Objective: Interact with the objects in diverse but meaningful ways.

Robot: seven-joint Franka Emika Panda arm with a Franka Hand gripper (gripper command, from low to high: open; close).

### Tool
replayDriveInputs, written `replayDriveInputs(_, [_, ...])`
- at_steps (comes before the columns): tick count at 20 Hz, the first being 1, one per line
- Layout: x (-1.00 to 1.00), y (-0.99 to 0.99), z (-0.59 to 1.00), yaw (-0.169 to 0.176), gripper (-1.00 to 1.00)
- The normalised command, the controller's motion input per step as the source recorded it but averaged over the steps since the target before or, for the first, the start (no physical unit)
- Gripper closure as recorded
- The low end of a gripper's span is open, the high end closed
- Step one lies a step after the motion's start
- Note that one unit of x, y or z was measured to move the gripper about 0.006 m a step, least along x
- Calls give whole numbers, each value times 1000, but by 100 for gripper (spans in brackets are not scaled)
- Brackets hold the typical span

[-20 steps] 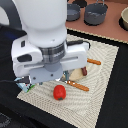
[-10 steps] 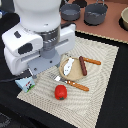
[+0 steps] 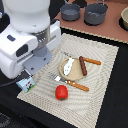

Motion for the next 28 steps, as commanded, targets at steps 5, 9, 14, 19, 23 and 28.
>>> replayDriveInputs(5, [-677,-191,-201,13,-100])
replayDriveInputs(9, [-508,0,-260,0,-100])
replayDriveInputs(14, [-487,14,-373,0,-100])
replayDriveInputs(19, [-378,1,-374,0,-100])
replayDriveInputs(23, [-336,0,-381,0,-100])
replayDriveInputs(28, [-304,0,-339,0,-100])
